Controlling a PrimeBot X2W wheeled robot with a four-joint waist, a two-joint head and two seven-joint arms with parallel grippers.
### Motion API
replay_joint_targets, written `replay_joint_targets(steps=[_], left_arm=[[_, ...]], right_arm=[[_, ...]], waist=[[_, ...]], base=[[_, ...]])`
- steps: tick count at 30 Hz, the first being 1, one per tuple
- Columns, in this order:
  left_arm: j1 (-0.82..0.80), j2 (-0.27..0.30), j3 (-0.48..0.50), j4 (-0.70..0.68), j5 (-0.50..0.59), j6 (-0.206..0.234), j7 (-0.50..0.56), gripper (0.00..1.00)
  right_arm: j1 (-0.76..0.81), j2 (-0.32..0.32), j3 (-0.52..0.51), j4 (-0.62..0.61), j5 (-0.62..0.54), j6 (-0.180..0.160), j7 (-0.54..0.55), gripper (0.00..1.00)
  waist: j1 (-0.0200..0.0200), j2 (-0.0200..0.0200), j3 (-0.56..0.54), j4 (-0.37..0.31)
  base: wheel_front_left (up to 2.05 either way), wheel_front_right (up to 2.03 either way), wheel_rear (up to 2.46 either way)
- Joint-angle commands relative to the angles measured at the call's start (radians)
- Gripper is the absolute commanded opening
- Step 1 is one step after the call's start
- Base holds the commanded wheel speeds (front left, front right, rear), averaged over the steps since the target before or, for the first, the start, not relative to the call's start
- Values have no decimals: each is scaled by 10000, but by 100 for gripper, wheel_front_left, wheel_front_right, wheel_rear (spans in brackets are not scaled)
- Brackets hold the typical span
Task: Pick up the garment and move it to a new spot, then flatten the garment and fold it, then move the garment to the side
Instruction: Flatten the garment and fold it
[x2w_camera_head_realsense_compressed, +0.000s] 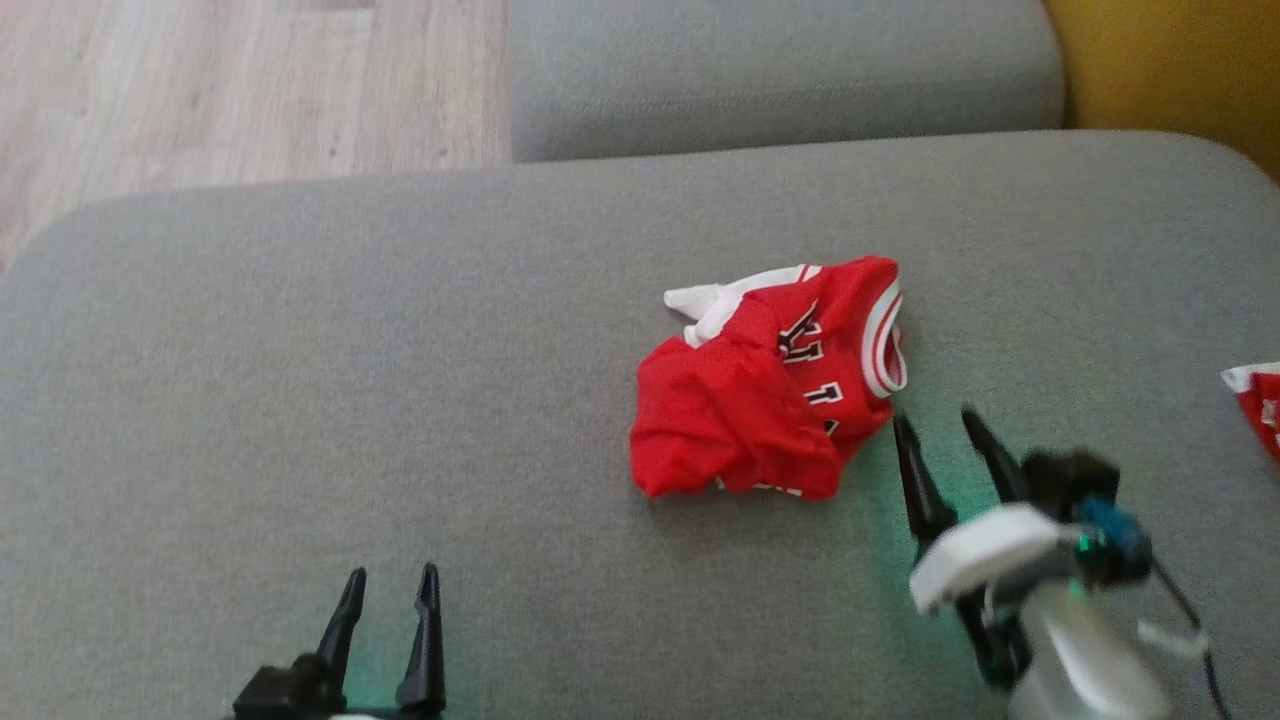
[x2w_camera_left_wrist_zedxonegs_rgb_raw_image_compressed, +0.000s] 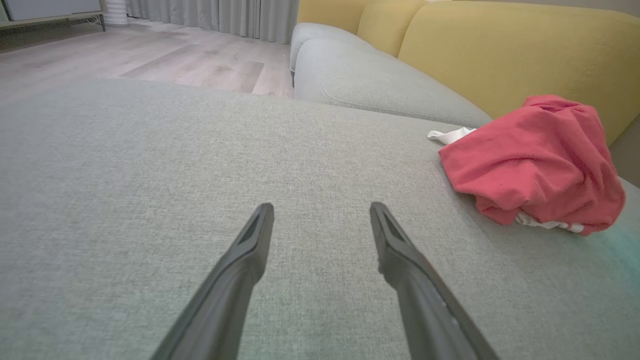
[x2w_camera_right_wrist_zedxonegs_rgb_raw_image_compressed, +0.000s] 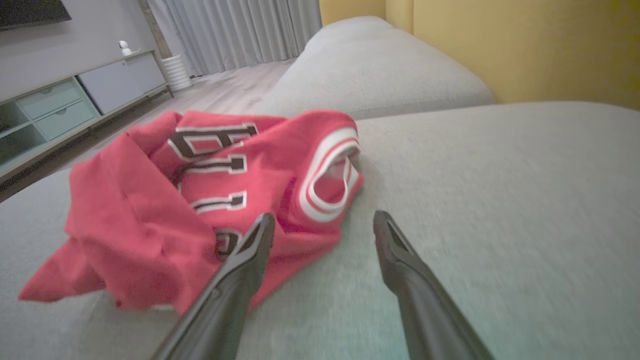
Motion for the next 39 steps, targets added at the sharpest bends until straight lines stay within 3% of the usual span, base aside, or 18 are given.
replay_joint_targets(steps=[1,6,13,15,16,21,26,33,39], left_arm=[[-582,-10,195,-253,-85,-18,-95,100],[-936,-11,-228,-213,-868,-63,-95,100],[-1265,-12,-628,-125,-1175,-9,-95,100],[-1307,-12,-631,-106,-1212,-4,-95,100],[-1314,-12,-628,-102,-1227,1,-95,100],[-1301,-12,-645,-27,-1494,-2,-95,100],[-1321,-12,-800,-18,-1649,-11,-95,100],[-999,-12,-689,147,-1861,-46,-95,100],[-728,-12,-693,491,-1942,-122,-95,100]], right_arm=[[-799,-108,326,-93,-67,-9,-111,100],[-2007,-237,379,1214,10,-9,-51,100],[-2819,-345,633,2627,115,-9,-79,100],[-2880,-372,796,2792,238,-9,-90,16],[-2890,-396,874,2833,316,-9,-95,0],[-2973,-670,1166,2299,818,-9,-106,0],[-3024,-908,1280,468,1263,-9,-108,0],[-4143,-447,2768,-2510,2242,-9,-109,0],[-5593,-18,4023,-3238,3295,-9,-110,0]], waist=[[0,0,236,149],[0,0,767,497],[0,0,1149,916],[0,0,1154,952],[0,0,1140,960],[0,0,1032,938],[0,0,836,954],[0,0,244,1114],[0,0,-252,1656]], base=[[0,0,0],[0,0,0],[0,0,0],[0,0,0],[0,0,0],[0,0,0],[0,0,0],[0,0,0],[0,0,0]])
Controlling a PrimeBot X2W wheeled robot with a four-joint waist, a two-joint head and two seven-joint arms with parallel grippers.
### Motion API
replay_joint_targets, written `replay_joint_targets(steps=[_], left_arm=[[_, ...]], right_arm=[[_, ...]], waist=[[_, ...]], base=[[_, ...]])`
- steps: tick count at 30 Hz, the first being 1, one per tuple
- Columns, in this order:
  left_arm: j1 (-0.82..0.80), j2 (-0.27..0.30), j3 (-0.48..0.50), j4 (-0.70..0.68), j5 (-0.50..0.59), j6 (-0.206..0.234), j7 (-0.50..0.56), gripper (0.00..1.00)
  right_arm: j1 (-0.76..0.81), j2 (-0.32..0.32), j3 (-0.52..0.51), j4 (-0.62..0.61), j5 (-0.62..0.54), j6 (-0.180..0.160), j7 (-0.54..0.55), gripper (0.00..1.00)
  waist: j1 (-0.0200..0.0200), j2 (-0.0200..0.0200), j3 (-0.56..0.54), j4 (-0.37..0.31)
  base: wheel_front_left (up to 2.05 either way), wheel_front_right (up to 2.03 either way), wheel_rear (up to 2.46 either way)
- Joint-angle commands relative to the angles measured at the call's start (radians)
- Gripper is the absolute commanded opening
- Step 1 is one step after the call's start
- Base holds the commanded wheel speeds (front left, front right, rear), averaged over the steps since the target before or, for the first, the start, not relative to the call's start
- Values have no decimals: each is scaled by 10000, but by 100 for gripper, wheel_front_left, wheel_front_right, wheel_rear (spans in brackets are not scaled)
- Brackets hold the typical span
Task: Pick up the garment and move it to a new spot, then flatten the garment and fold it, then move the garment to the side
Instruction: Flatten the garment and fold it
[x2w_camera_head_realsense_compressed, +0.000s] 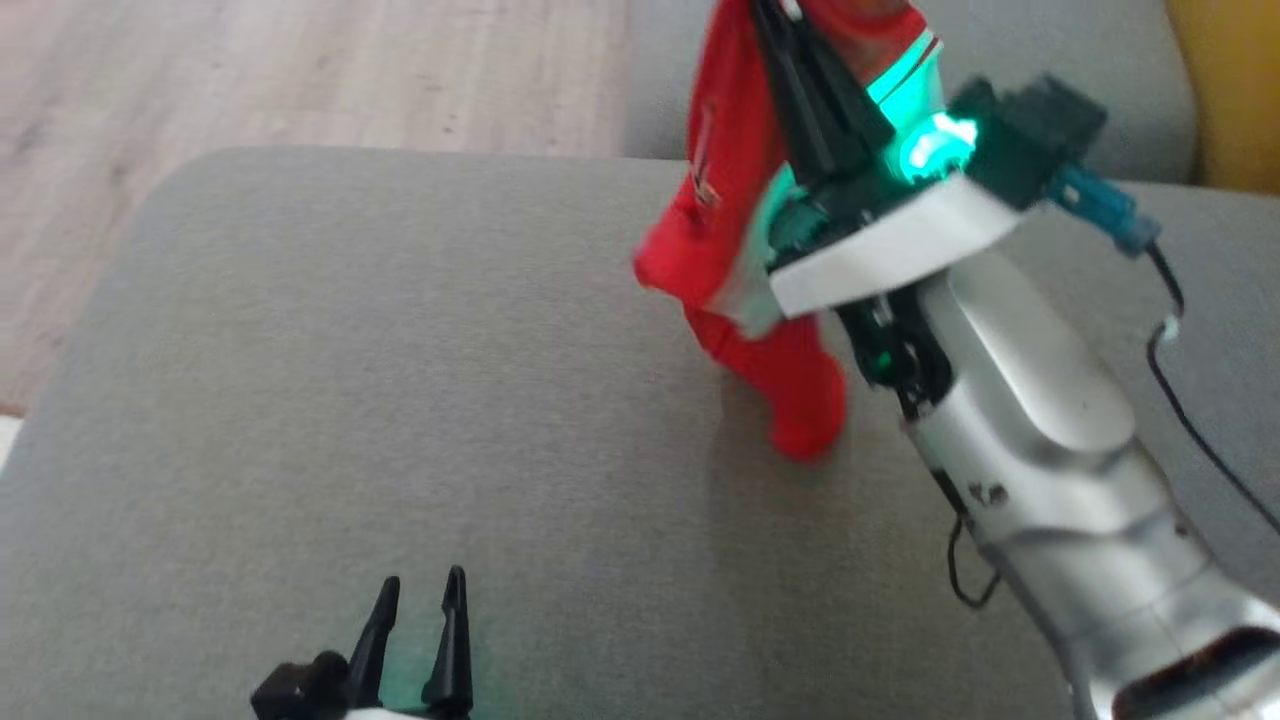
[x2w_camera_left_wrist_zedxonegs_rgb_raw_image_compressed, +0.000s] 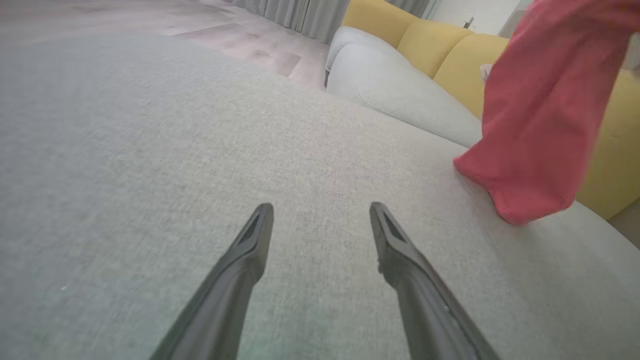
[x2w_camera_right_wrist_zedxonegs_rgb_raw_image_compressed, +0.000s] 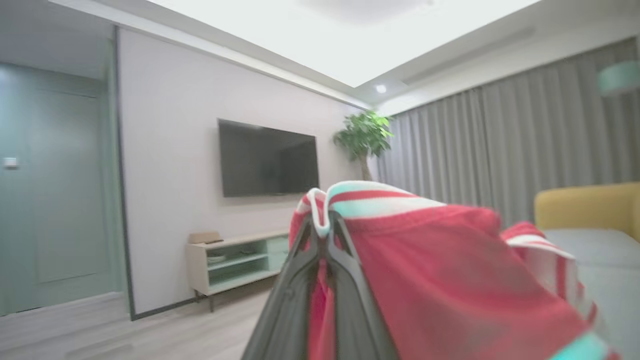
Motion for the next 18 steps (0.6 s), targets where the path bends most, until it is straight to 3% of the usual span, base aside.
replay_joint_targets(steps=[1,5,8,12,15,16,17,18], left_arm=[[-195,-5,269,-210,-75,-39,-95,100],[-101,-5,262,-95,-48,-71,-95,100],[0,-5,287,-44,-3,-92,-95,100],[31,-5,252,-7,29,-113,-95,100],[-73,-5,80,-39,-35,-124,-95,100],[-128,-5,-2,-51,-68,-126,-95,100],[-189,-5,-82,-64,-96,-128,-95,100],[-244,-5,-165,-66,-130,-129,-95,100]], right_arm=[[-593,223,83,-335,113,-9,-77,0],[-1177,239,-105,-311,655,-9,-77,0],[-1498,241,-630,392,551,-9,-77,0],[-1777,240,-1651,2888,-635,-9,-21,0],[-1751,-177,-2736,5060,-1786,-9,4,0],[-1699,-416,-3088,5725,-2141,-9,4,64],[-1602,-632,-3421,6344,-2412,-9,20,100],[-1481,-827,-3725,6875,-2617,-9,16,100]], waist=[[1,0,-227,351],[1,0,-375,787],[1,0,-379,987],[1,0,-246,1198],[1,0,-20,1372],[1,0,72,1428],[1,0,164,1477],[1,0,245,1518]], base=[[0,0,0],[0,0,0],[0,0,0],[0,0,0],[0,0,0],[0,0,0],[0,0,0],[0,0,0]])
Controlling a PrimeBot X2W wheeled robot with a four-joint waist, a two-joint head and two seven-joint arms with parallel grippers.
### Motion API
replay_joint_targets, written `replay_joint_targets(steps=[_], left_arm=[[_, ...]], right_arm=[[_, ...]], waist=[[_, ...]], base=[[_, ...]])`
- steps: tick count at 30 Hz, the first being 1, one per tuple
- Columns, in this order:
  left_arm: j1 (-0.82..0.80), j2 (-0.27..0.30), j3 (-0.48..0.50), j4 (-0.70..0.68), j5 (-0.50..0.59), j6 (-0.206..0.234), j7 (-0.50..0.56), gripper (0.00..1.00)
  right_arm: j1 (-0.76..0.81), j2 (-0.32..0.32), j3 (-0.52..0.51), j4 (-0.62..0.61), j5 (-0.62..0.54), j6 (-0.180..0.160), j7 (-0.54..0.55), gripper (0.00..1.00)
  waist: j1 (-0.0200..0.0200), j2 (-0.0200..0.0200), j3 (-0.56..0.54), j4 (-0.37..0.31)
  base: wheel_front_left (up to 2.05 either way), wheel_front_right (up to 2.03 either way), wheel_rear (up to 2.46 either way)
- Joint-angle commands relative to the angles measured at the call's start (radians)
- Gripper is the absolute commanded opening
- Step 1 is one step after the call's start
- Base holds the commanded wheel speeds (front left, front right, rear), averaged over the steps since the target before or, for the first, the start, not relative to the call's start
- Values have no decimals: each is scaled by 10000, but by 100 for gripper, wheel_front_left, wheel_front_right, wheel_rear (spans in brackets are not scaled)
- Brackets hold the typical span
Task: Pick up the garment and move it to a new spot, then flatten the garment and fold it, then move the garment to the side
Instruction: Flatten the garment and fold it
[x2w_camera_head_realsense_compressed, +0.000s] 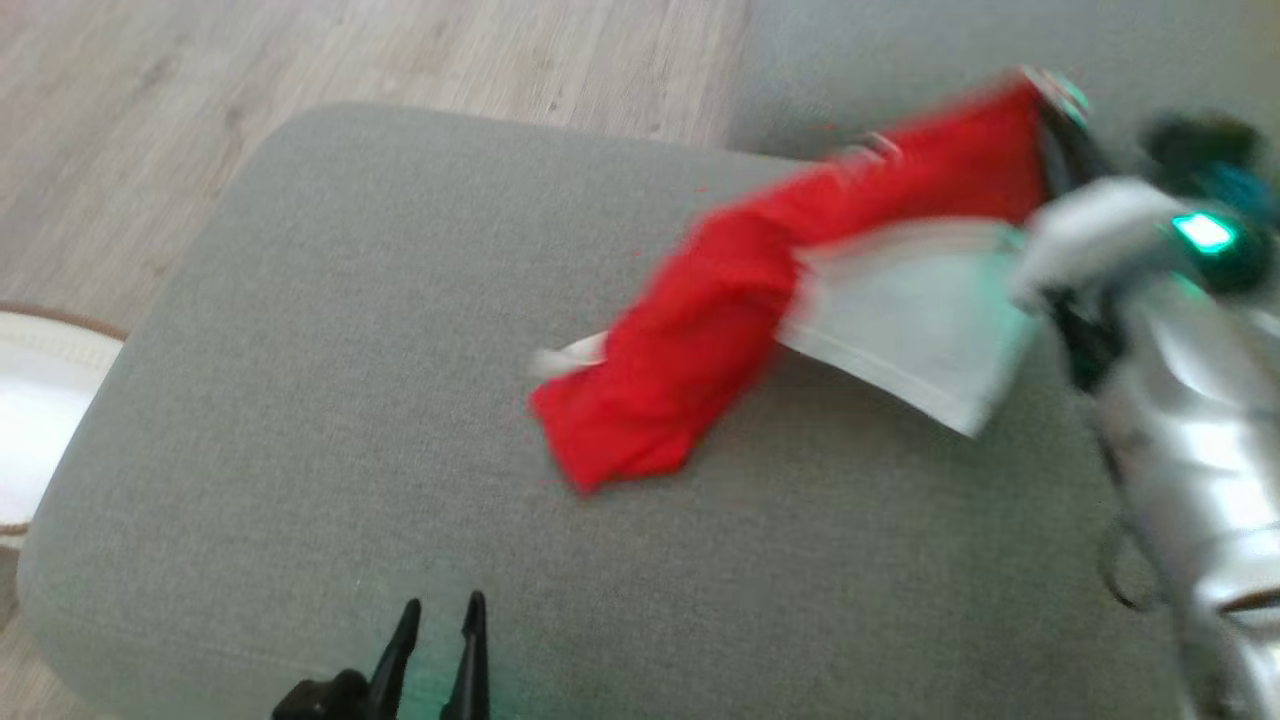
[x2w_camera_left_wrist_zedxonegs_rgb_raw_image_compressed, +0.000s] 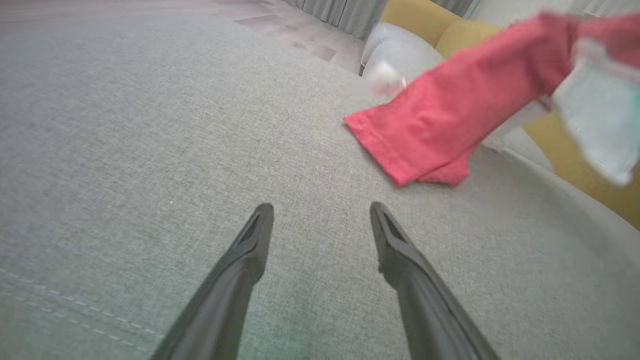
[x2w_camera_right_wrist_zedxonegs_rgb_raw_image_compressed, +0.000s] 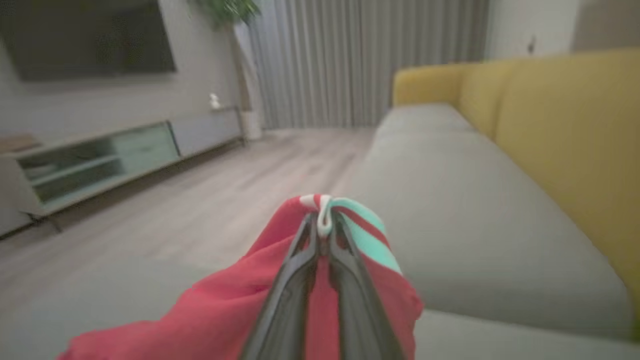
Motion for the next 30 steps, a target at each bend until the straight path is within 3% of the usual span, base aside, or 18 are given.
replay_joint_targets(steps=[1,5,11,15,25,30], left_arm=[[-525,-12,130,-302,-92,-40,-97,100],[-570,-12,65,-355,-159,-24,-97,100],[-619,-12,131,-391,-46,-16,-97,100],[-685,-12,141,-462,-20,-22,-97,100],[-844,-13,-237,-597,-142,-33,-97,100],[-888,-13,-279,-599,-180,0,-97,100]], right_arm=[[-27,-187,-184,195,-258,-9,-71,100],[615,-459,-670,697,-744,-9,-139,100],[2461,-292,-964,-599,-902,-9,-151,100],[3658,-77,-586,-1100,-883,-9,-152,100],[4395,79,429,-1830,-590,-9,-153,100],[4254,176,234,-1121,-168,-9,-150,100]], waist=[[-1,0,239,139],[-1,0,408,28],[-1,0,456,-358],[-1,0,536,-537],[-1,0,946,-462],[-1,0,1124,-247]], base=[[0,0,0],[0,0,0],[0,0,0],[0,0,0],[0,0,0],[0,0,0]])
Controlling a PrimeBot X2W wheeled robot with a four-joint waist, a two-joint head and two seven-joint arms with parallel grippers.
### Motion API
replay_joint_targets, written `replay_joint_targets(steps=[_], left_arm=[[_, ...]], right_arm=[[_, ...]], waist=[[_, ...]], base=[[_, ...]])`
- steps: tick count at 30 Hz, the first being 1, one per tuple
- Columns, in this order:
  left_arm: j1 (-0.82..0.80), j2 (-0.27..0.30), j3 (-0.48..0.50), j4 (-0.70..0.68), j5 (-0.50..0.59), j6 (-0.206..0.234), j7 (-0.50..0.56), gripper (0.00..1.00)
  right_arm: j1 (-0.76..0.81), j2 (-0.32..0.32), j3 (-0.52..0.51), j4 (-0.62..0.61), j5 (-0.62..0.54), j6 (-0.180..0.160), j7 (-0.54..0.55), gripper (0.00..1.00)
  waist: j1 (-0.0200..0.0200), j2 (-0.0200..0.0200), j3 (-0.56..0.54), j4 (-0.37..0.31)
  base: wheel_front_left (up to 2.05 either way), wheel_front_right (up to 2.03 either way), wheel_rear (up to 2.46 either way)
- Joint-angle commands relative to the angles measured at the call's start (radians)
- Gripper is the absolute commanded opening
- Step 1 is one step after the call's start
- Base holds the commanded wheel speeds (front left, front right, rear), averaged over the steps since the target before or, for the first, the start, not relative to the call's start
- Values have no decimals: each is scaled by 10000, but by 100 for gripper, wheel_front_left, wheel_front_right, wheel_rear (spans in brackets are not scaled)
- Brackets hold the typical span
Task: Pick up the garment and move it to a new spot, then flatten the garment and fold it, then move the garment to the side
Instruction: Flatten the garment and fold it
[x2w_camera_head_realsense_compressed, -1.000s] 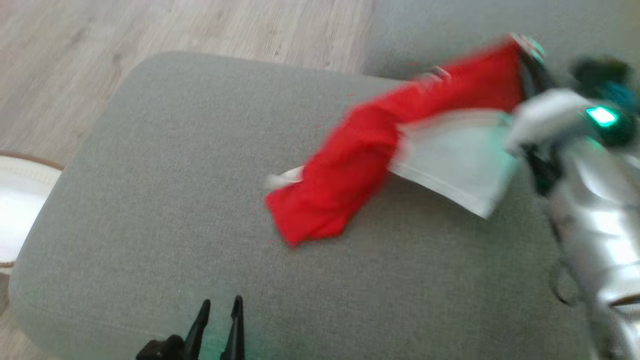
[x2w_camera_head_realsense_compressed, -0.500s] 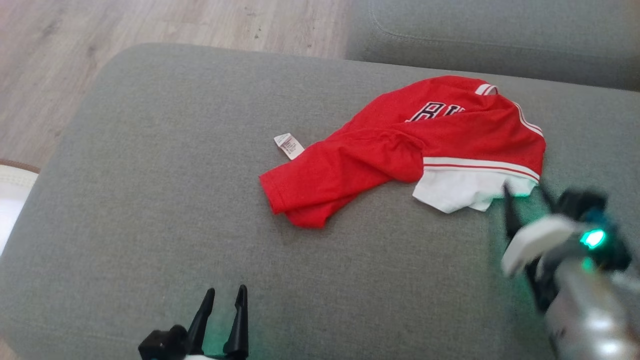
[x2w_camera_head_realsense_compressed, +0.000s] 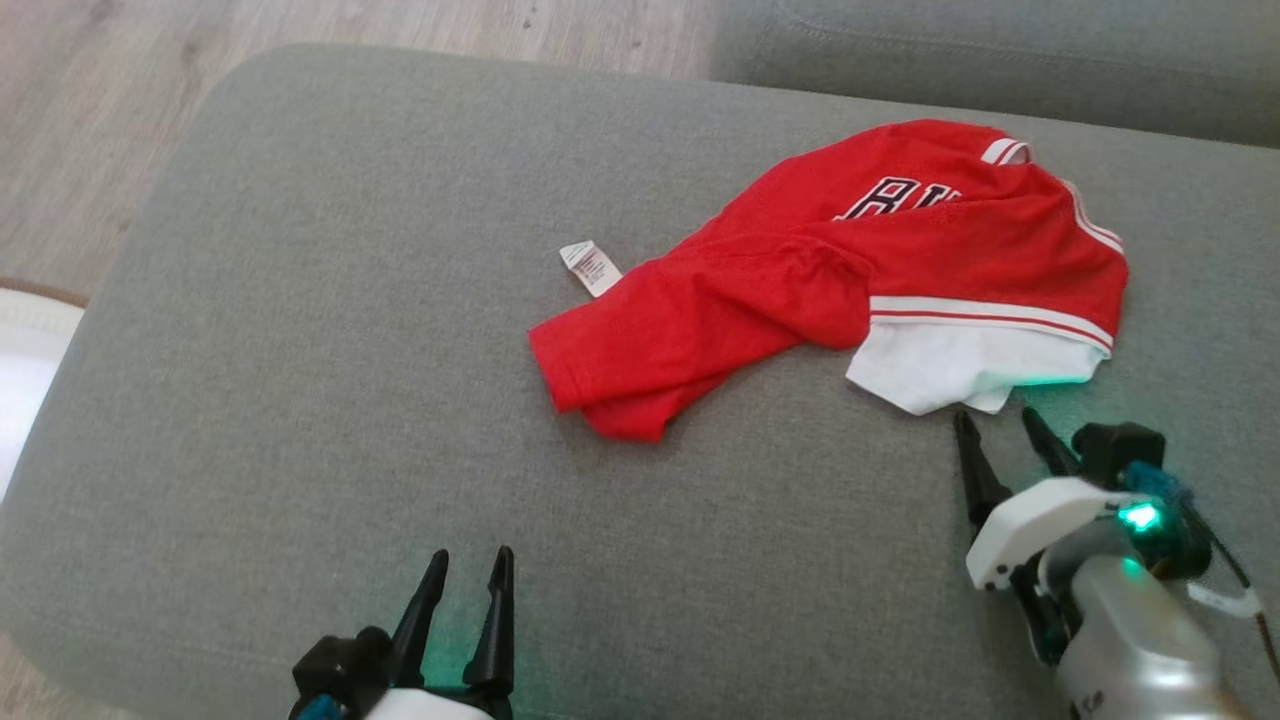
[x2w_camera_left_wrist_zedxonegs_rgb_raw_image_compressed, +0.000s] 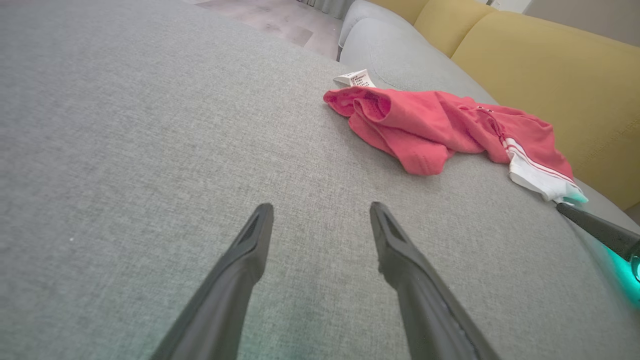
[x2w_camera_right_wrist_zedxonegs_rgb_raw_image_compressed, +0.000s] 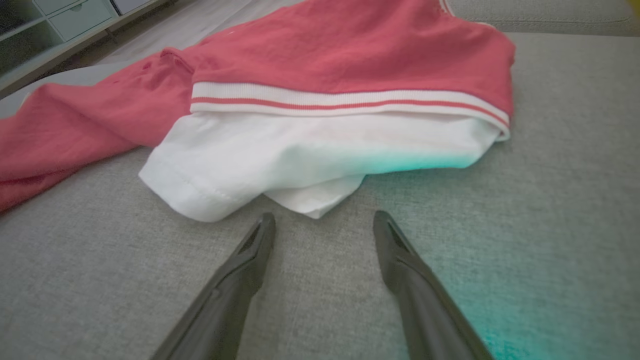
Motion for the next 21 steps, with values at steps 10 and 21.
replay_joint_targets(steps=[10,21], left_arm=[[-425,-9,222,-269,-35,84,-95,100],[-299,-9,409,-123,53,118,-95,100]], right_arm=[[-561,23,-6,-44,472,-9,-71,83],[150,-249,19,-553,749,-9,-71,0]], waist=[[0,0,370,212],[0,0,-355,-487]], base=[[0,0,0],[0,0,0]])
